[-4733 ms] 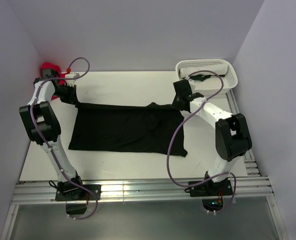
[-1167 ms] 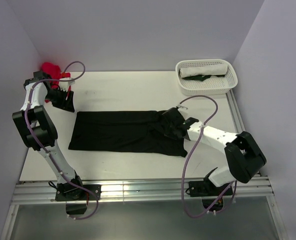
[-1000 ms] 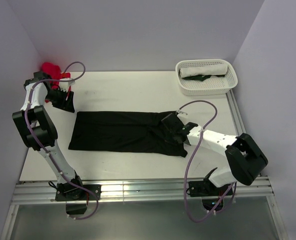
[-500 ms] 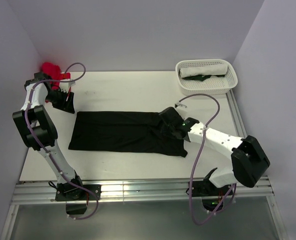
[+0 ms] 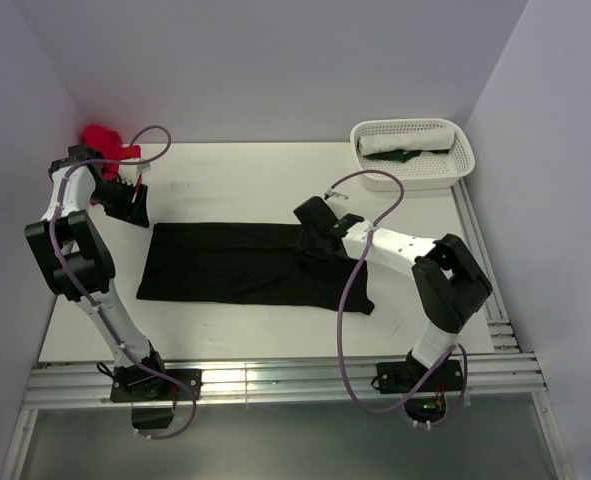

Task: Roll the t-shirts
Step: Fold the tshirt

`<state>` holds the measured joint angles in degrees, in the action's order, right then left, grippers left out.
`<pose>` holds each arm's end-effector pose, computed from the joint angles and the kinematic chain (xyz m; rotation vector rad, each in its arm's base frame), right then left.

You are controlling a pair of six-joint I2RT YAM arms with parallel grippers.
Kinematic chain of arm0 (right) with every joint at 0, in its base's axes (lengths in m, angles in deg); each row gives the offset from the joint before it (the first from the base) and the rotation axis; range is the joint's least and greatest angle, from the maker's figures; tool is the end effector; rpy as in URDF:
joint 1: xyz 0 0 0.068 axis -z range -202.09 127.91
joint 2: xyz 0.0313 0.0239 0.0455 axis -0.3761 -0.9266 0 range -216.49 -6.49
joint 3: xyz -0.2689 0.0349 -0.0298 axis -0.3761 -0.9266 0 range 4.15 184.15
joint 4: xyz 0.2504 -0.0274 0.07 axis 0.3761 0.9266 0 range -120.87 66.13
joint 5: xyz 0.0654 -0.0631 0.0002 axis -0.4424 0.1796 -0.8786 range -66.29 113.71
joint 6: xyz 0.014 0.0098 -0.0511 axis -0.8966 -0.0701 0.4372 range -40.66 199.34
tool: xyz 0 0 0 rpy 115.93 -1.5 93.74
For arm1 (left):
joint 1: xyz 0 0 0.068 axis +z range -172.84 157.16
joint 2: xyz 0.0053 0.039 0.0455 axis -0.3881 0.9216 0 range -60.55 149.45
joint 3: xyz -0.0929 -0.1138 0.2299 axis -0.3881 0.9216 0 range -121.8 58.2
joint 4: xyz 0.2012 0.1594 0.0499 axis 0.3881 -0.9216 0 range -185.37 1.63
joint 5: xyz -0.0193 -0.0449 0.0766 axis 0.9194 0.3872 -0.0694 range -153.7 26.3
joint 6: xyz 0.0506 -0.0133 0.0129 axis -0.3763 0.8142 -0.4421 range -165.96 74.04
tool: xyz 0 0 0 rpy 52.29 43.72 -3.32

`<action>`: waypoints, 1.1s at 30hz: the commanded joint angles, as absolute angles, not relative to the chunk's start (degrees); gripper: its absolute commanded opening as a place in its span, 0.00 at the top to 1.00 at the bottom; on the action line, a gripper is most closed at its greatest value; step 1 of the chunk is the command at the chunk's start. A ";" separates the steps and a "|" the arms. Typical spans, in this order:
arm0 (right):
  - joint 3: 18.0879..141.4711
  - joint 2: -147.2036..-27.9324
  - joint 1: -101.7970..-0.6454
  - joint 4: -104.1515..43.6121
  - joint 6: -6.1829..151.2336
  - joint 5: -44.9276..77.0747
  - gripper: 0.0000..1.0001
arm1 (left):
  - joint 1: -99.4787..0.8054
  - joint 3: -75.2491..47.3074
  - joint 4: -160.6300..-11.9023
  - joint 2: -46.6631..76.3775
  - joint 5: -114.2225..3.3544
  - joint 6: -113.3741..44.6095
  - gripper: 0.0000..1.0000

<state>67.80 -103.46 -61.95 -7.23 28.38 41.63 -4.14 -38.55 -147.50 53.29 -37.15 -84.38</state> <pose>0.2745 0.2151 0.2007 0.3595 2.4863 0.2525 0.3876 0.1143 0.2376 0.5351 2.6317 -0.4013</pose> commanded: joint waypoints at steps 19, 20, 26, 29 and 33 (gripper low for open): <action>64.71 -100.01 -61.99 -13.20 27.66 36.28 0.82 | -4.20 -38.75 -148.49 52.65 -36.36 -85.69 0.44; 64.44 -99.39 -62.17 -12.94 27.49 36.28 0.82 | -4.20 -38.83 -148.57 52.65 -36.19 -85.78 0.44; 61.54 -97.72 -64.89 -13.46 26.08 35.41 0.79 | -4.55 -38.48 -148.75 52.66 -36.54 -85.78 0.44; 59.96 -97.80 -66.21 -14.78 25.55 34.62 0.73 | -4.56 -38.48 -149.01 52.65 -36.62 -85.86 0.44; 59.78 -98.77 -67.71 -14.87 25.02 34.17 0.69 | -4.73 -38.39 -149.10 52.57 -36.71 -85.86 0.44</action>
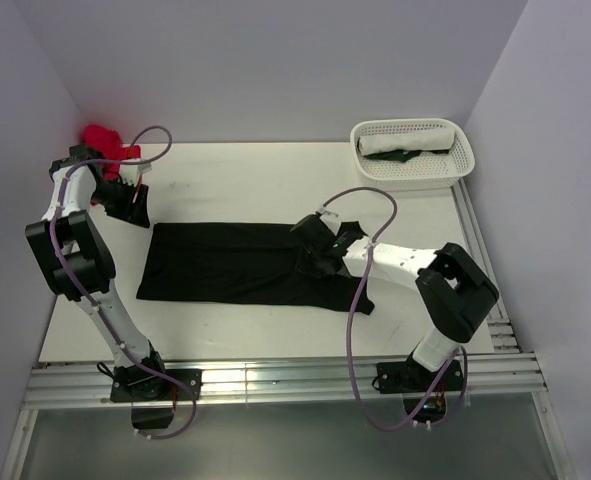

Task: Roll the t-shirts
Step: Fold the tshirt

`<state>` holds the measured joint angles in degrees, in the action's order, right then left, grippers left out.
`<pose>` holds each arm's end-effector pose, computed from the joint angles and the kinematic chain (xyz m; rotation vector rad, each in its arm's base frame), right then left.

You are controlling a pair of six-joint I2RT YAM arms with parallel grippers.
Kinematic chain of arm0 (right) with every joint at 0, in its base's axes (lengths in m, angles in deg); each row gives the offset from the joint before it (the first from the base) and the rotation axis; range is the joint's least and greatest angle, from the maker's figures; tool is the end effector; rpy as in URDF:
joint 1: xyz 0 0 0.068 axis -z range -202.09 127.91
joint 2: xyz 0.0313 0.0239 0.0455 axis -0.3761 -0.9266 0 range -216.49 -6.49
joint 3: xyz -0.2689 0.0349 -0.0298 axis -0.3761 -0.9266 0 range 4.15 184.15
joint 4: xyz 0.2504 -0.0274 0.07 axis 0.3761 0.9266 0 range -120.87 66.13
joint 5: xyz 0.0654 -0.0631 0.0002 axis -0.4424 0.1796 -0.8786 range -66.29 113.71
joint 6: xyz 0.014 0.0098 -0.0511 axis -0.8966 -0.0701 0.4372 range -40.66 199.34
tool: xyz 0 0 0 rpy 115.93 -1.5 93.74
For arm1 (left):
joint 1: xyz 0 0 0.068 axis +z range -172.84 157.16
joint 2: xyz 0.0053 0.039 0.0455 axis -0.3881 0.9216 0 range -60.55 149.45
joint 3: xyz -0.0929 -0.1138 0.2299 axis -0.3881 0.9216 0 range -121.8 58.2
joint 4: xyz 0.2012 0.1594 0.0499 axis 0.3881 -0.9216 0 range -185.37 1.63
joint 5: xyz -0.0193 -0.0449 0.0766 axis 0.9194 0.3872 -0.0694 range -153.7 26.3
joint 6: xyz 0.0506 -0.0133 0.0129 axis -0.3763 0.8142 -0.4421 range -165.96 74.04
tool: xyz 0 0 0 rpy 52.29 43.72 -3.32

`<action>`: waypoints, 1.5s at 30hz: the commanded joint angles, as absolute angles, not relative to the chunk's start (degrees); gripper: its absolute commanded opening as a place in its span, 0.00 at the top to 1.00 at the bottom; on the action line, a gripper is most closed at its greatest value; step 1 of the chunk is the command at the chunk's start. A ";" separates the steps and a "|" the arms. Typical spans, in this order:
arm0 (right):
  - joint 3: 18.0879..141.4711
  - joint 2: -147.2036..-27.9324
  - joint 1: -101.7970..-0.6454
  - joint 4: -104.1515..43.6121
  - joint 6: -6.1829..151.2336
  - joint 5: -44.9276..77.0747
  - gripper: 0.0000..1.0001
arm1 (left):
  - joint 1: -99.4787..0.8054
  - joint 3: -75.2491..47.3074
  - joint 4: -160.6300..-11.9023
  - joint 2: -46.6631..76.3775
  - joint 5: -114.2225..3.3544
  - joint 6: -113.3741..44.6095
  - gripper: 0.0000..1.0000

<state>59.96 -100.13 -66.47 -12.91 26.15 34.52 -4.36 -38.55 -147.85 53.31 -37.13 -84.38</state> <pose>0.2393 0.2250 0.1840 0.2727 2.5631 0.4361 0.3874 0.1127 0.2373 0.5392 2.6360 -0.4078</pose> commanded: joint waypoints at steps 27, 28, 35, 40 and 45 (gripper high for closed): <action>56.97 -90.25 -65.87 0.87 19.13 52.98 0.71 | -17.64 -30.57 -143.39 37.89 -33.91 -82.79 0.40; 56.71 -90.33 -65.52 -0.27 19.57 52.55 0.71 | -18.52 -30.83 -143.48 37.54 -33.12 -82.53 0.39; 58.02 -94.11 -64.11 -0.45 22.30 52.28 0.73 | -33.79 -29.43 -136.37 33.59 -32.58 -76.03 0.34; 57.76 -95.96 -63.76 -1.77 22.21 51.14 0.73 | -43.39 -25.83 -125.05 32.35 -33.99 -70.41 0.31; 57.14 -96.66 -63.05 -4.23 22.65 49.30 0.73 | -48.94 -21.61 -116.94 32.17 -34.51 -66.71 0.30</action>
